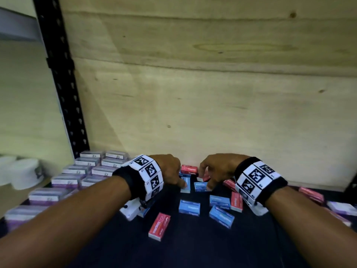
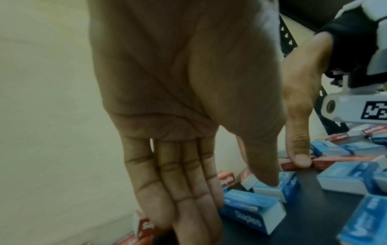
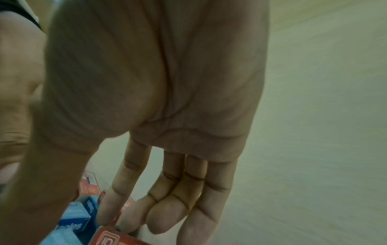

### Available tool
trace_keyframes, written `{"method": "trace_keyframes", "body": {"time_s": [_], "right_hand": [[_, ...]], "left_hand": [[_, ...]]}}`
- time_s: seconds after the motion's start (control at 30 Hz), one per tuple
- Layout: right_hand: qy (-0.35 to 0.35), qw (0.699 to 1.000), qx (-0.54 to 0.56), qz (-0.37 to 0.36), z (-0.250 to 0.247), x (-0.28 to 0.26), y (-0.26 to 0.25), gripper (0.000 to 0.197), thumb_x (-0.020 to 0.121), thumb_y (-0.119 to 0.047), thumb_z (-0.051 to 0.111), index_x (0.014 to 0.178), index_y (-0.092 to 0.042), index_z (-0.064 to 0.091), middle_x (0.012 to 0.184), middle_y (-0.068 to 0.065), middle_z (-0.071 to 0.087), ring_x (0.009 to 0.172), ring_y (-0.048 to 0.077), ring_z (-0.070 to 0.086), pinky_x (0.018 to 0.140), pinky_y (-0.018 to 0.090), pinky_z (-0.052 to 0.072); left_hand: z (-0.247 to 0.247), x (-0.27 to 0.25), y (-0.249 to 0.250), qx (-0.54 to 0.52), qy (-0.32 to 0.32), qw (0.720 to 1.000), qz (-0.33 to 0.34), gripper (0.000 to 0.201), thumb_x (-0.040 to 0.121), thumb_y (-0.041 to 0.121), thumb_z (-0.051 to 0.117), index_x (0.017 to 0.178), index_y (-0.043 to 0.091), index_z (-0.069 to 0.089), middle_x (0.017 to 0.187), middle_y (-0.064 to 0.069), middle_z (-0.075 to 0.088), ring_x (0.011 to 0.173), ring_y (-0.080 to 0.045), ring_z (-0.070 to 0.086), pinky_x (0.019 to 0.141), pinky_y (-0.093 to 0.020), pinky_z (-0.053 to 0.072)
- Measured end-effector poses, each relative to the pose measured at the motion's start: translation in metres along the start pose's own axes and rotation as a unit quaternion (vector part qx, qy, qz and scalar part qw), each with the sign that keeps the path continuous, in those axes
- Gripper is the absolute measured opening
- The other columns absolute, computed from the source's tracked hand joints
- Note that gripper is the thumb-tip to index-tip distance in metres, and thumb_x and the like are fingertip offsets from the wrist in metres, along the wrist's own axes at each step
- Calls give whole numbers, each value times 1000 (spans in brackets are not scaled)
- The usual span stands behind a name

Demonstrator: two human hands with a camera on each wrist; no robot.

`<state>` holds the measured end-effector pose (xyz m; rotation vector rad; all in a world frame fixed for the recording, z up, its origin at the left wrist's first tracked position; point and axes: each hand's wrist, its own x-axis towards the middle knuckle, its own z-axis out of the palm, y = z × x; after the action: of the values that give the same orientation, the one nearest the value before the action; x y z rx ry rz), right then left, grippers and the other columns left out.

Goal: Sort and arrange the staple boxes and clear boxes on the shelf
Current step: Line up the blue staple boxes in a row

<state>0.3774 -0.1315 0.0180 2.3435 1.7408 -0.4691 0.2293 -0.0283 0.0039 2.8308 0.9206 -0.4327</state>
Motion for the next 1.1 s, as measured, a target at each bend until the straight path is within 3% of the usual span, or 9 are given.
{"method": "trace_keyframes", "body": {"time_s": [0.17, 0.27, 0.4, 0.57, 0.67, 0.8, 0.93, 1.1], "right_hand": [[-15, 1000, -1, -22, 5, 10, 0, 50, 72, -32, 85, 117, -30, 64, 128, -3, 63, 112, 21, 60, 99, 41, 49], [-24, 999, -8, -23, 8, 14, 0, 49, 72, -33, 85, 116, -30, 64, 130, -1, 62, 114, 22, 60, 99, 42, 49], [-25, 999, -1, -27, 11, 18, -1, 47, 72, -30, 85, 114, -26, 64, 126, -1, 62, 112, 22, 59, 97, 41, 50], [-26, 999, 18, -32, 13, 15, -2, 43, 74, -27, 84, 112, -24, 65, 111, -2, 64, 100, 20, 59, 88, 36, 52], [-34, 998, 42, -35, 13, 9, -3, 43, 75, -27, 84, 113, -22, 65, 105, -5, 60, 98, 18, 57, 89, 35, 50], [-19, 995, 85, -43, 6, -8, -3, 41, 76, -28, 83, 112, -23, 65, 88, -11, 57, 79, 9, 54, 77, 28, 45], [0, 996, 84, -28, -3, -34, 6, 39, 75, -33, 83, 108, -26, 63, 106, 0, 67, 88, 14, 58, 80, 29, 46], [-10, 996, 77, 37, 9, -78, 30, 34, 73, -30, 84, 98, -26, 61, 92, -7, 65, 83, 14, 60, 83, 34, 51]], "left_hand": [[2, 13, 16, 22, -44, 999, -22, 59, 79, 70, 60, 71, 12, 61, 56, 2, 55, 59, -16, 53, 67, -29, 44], [3, 18, 17, 33, -48, 998, -23, 59, 76, 71, 62, 60, 14, 57, 49, 3, 54, 54, -14, 53, 67, -28, 45], [2, 22, 16, 33, -62, 997, -12, 46, 77, 60, 68, 69, 15, 63, 56, 3, 58, 55, -14, 55, 68, -29, 49], [1, 19, 10, 44, -53, 998, -7, 38, 81, 45, 70, 63, 14, 58, 57, 2, 58, 55, -13, 56, 70, -29, 51], [-1, 12, -1, 35, -46, 998, -4, 38, 80, 46, 70, 66, 12, 63, 59, 3, 60, 60, -16, 59, 75, -32, 55], [-9, -6, -12, 8, -26, 1000, 6, 38, 81, 46, 70, 90, 8, 73, 74, 1, 70, 69, -17, 63, 75, -32, 56], [-17, -27, -8, 1, -23, 999, 30, 37, 78, 47, 70, 96, 15, 73, 87, -2, 75, 77, -15, 68, 79, -31, 56], [-9, -50, 24, -6, -23, 997, 79, 34, 73, 49, 73, 95, 23, 72, 94, 5, 72, 86, -11, 65, 84, -31, 55]]}}
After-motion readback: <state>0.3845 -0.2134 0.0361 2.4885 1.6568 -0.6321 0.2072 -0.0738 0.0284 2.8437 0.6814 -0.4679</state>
